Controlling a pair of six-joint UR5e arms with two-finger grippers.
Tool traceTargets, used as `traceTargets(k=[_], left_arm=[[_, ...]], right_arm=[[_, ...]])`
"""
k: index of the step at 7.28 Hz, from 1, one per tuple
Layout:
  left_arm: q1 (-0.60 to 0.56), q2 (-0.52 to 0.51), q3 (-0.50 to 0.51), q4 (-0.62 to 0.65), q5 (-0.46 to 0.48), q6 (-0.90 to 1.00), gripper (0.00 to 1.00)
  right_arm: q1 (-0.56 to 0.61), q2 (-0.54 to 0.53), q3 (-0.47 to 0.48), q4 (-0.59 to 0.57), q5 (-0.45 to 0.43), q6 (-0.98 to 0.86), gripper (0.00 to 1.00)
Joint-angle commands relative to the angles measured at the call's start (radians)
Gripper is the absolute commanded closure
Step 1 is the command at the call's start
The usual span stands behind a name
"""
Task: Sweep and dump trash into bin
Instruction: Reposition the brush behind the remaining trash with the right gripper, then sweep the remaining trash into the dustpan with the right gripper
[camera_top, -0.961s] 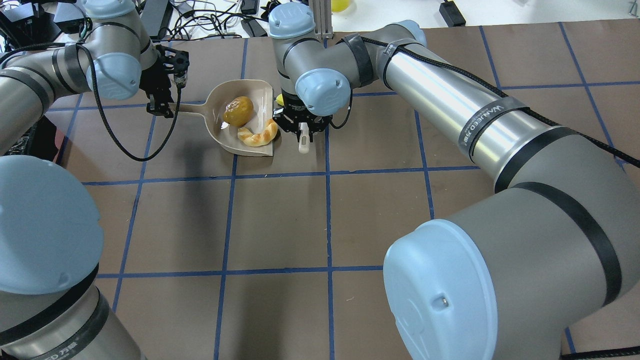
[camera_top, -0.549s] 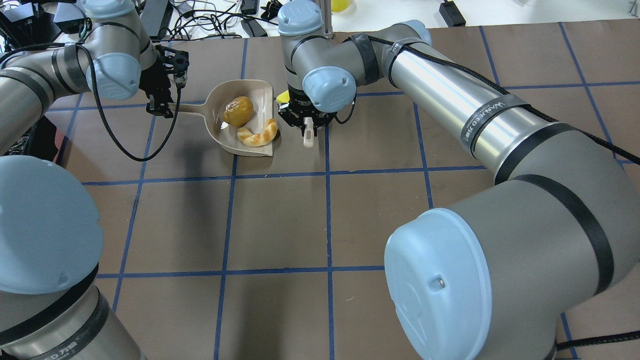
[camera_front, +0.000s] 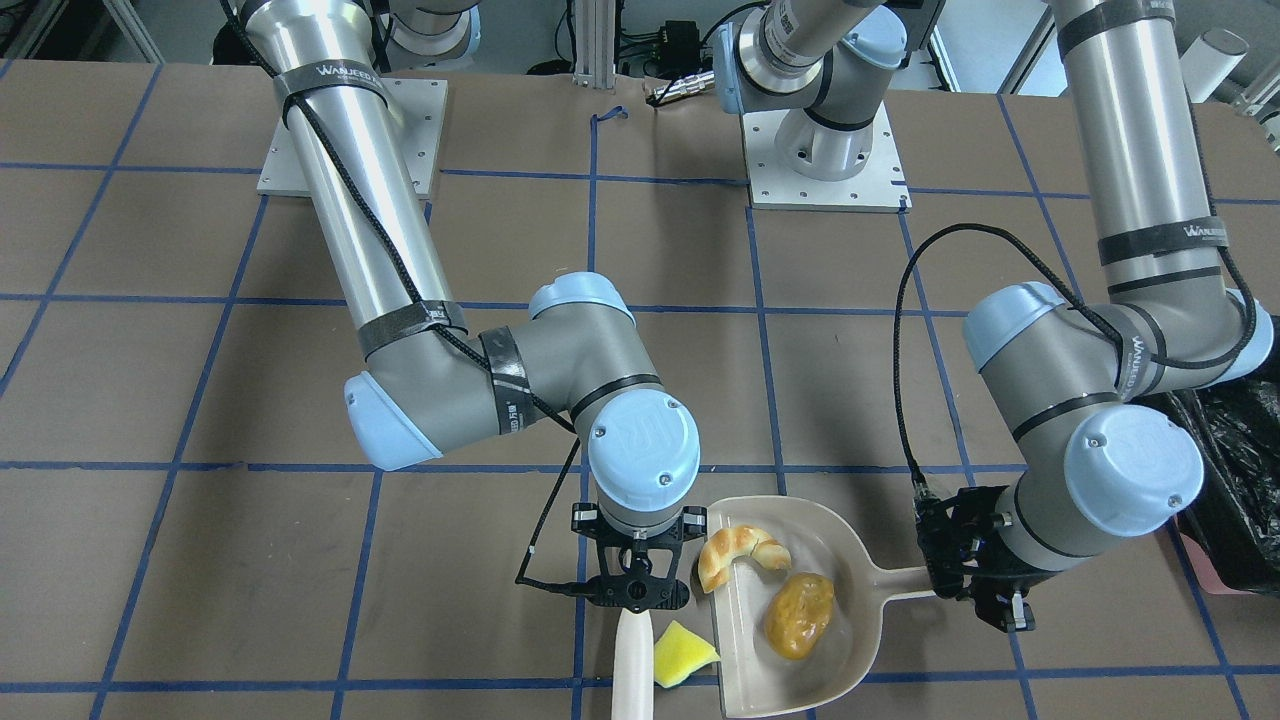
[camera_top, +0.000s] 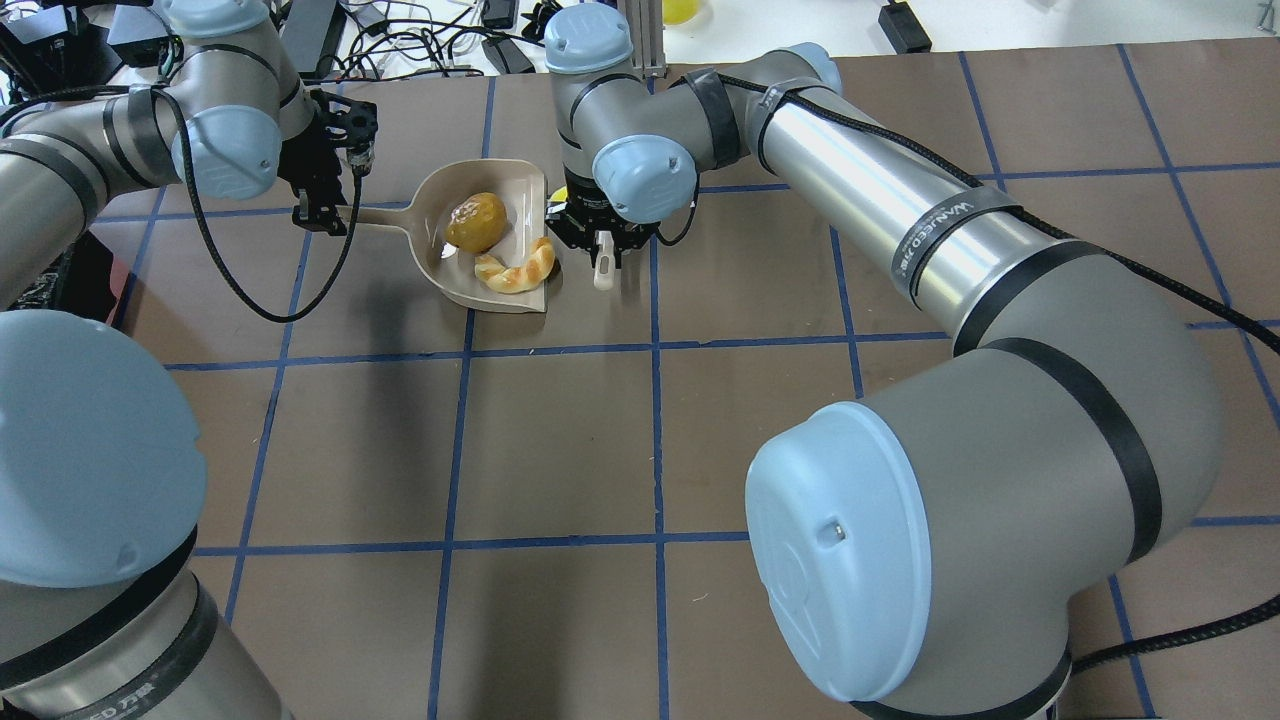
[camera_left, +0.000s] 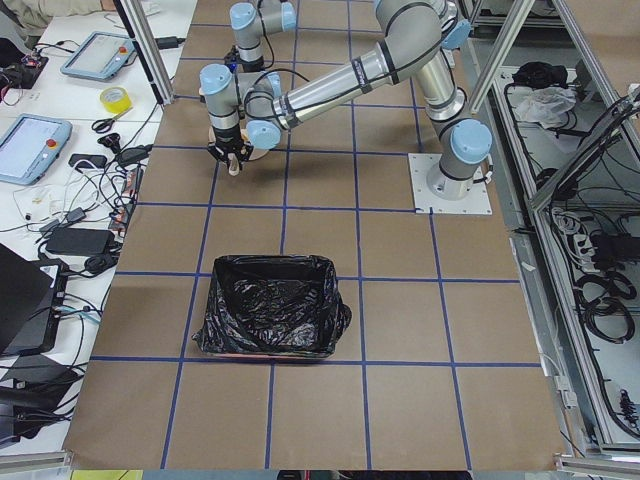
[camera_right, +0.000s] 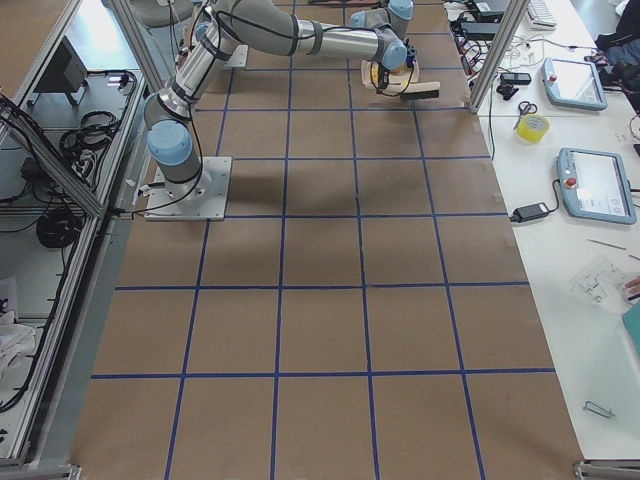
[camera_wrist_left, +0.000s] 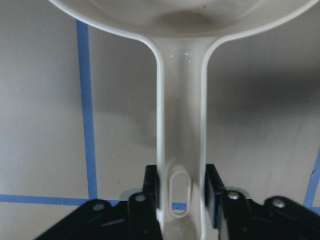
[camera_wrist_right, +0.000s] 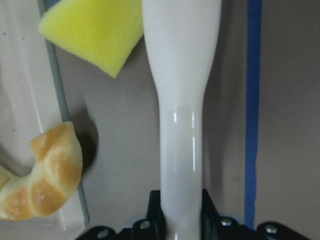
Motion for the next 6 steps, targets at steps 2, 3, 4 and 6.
traceTargets(k=[2,3,4,6], left_arm=[[0.000,0.000,0.000,0.000,0.000,0.000,1.00],[0.000,0.000,0.000,0.000,0.000,0.000,1.00],[0.002,0.000,0.000,0.000,0.000,0.000,1.00],[0.002,0.000,0.000,0.000,0.000,0.000,1.00]], right_arm=[[0.067,0.002,-0.003,-0.001,0.055,0.084,1.00],[0.090,0.001,-0.004,-0.001,0.056,0.118,1.00],[0.117,0.001,-0.004,-0.001,0.077,0.150,1.00],[0.152,-0.010,-0.018,0.001,0.127,0.198,1.00]])
